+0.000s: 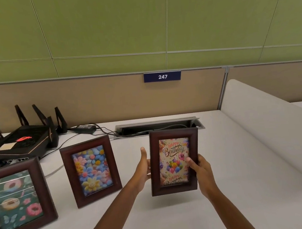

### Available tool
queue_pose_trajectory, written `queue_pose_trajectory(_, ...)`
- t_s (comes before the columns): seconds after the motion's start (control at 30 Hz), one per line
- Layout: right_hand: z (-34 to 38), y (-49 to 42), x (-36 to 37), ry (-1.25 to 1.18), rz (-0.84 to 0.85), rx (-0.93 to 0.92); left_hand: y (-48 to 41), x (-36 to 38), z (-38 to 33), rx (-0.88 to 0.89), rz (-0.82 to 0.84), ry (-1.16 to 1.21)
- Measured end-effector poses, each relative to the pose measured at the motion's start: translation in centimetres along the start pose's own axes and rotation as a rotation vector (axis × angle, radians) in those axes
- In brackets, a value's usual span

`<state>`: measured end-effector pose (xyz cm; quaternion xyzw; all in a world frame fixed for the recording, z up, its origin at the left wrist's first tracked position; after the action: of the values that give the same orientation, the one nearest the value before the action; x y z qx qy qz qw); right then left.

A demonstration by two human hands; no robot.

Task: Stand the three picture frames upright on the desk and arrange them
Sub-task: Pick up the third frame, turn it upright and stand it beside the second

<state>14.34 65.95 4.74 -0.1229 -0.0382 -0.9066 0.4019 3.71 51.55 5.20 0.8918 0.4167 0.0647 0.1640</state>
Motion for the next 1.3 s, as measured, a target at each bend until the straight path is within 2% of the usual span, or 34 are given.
queue_pose_trajectory(0.3,-2.5,-1.9,-0.4,0.049,-0.015,0.025,-2.6,1.6,0.9,0.022,0.0,0.169)
queue_pose_trajectory(0.93,-3.5,-5.3,-0.7,0.108,-0.009,0.028,-6.2,1.9,1.8,-0.012,-0.001,0.216)
queue_pose_trajectory(1.03,-3.5,-5.1,-0.8,0.147,0.003,0.026,-6.1,1.8,2.6,-0.001,-0.032,0.168)
queue_pose_trajectory(1.13,-3.5,-4.5,-1.3,0.232,-0.015,-0.018,-5.8,1.3,3.7,0.042,-0.092,0.017)
queue_pose_trajectory(1.3,-4.1,-2.0,-3.2,0.34,-0.229,-0.127,-3.0,-0.1,6.2,0.232,-0.211,-0.209)
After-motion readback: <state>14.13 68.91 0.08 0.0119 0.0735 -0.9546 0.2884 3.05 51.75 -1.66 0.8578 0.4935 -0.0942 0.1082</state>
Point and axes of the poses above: each hand's wrist, its own y-axis away from the middle knuckle, its own x-axis out of the palm, z = x × y, the point moved 6 cm from there along -y, towards the middle knuckle, and after that the axes turned 6 degrees about -y, right-handed, at the moved point
